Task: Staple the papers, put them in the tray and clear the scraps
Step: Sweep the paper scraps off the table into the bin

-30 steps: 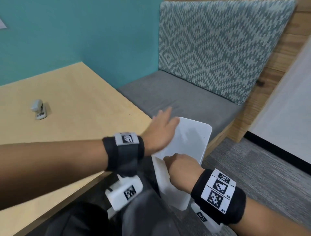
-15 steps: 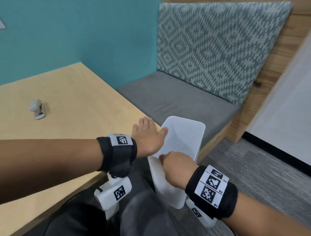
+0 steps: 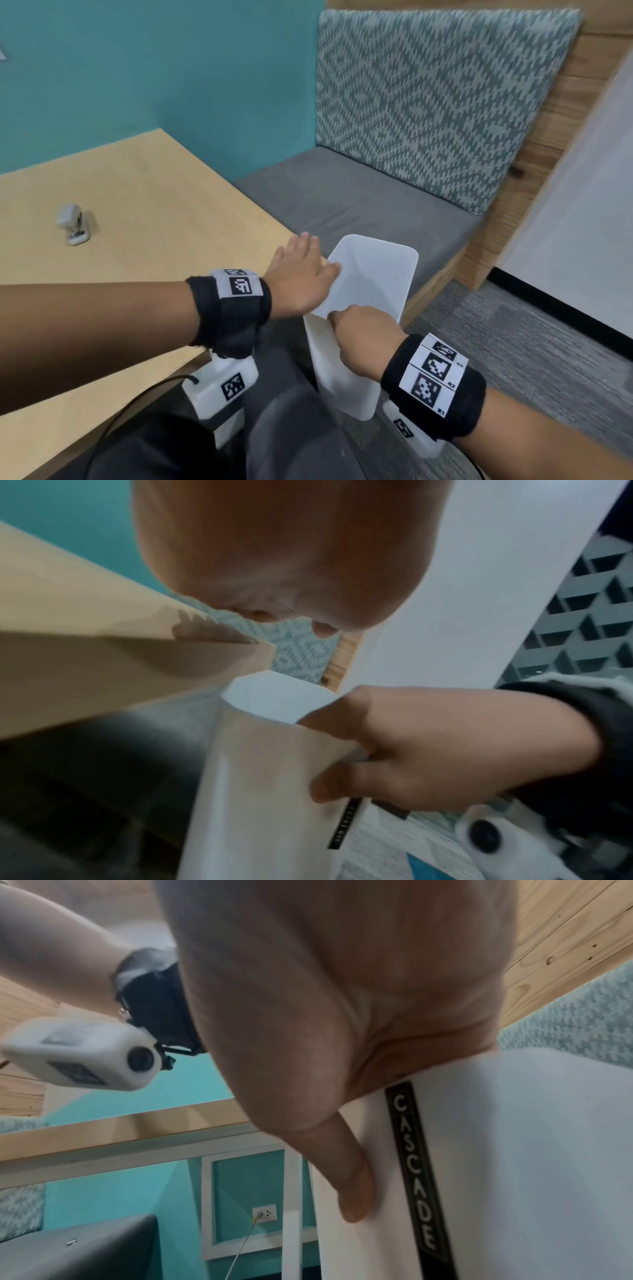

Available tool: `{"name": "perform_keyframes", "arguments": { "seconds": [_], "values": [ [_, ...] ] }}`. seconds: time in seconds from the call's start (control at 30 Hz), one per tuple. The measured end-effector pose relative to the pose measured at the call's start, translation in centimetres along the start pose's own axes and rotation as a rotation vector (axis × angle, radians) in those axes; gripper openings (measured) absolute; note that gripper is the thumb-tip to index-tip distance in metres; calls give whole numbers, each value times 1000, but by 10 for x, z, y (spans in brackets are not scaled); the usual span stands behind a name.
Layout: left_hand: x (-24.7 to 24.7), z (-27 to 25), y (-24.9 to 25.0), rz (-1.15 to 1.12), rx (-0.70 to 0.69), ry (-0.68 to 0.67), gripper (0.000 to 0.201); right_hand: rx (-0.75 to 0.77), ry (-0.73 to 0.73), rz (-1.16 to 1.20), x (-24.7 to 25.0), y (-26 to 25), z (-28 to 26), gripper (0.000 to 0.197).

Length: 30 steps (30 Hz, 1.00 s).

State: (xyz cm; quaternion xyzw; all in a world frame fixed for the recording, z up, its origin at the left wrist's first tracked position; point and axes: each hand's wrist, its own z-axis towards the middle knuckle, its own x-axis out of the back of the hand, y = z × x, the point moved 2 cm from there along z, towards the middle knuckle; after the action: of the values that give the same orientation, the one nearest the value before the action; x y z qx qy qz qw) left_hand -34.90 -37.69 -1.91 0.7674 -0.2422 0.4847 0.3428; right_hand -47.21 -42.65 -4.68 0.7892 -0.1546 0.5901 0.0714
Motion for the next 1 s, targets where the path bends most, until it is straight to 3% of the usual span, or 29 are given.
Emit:
{"name": "perform_keyframes", "arguments": {
  "seconds": [0.17, 0.33, 0.4, 0.5, 0.6, 0.7, 0.77, 0.83, 0.9, 0.93, 0.97, 1.0],
  "values": [
    [-12, -3, -2, 19, 47, 6, 78, 16, 6, -16, 4, -5, 1, 28],
    [-19, -26, 21, -174, -201, -68, 67, 18, -57, -27, 9, -5, 2, 32],
    [-14, -27, 21, -238, -268, -37, 66, 14, -76, -75, 9, -4, 2, 33],
    [-8, -10, 12, -79, -124, 88, 73, -23, -9, 22, 5, 1, 2, 30],
    [-14, -4, 14, -22, 48, 40, 79, -52, 11, 41, 1, 7, 1, 12],
    [-28, -11, 30, -27, -34, 11, 75, -34, 2, 16, 2, 6, 5, 15],
    [-30, -17, 40, -133, -120, 10, 70, 53, -24, -23, -3, 10, 7, 34],
    [-34, -24, 48, -279, -209, -24, 65, 141, 124, -44, -9, 16, 3, 40],
    [-42, -32, 53, -238, -261, -51, 65, -83, 372, -44, -23, 22, 12, 63],
    [-46, -34, 53, -212, -255, -65, 66, -115, 360, -189, -22, 13, 14, 68],
    [-52, -36, 53, -224, -241, -89, 68, -120, 170, -290, -29, 8, 13, 57],
    [-55, -40, 53, -274, -233, -122, 68, -167, -88, -369, -48, 7, 20, 59]
  ]
}}
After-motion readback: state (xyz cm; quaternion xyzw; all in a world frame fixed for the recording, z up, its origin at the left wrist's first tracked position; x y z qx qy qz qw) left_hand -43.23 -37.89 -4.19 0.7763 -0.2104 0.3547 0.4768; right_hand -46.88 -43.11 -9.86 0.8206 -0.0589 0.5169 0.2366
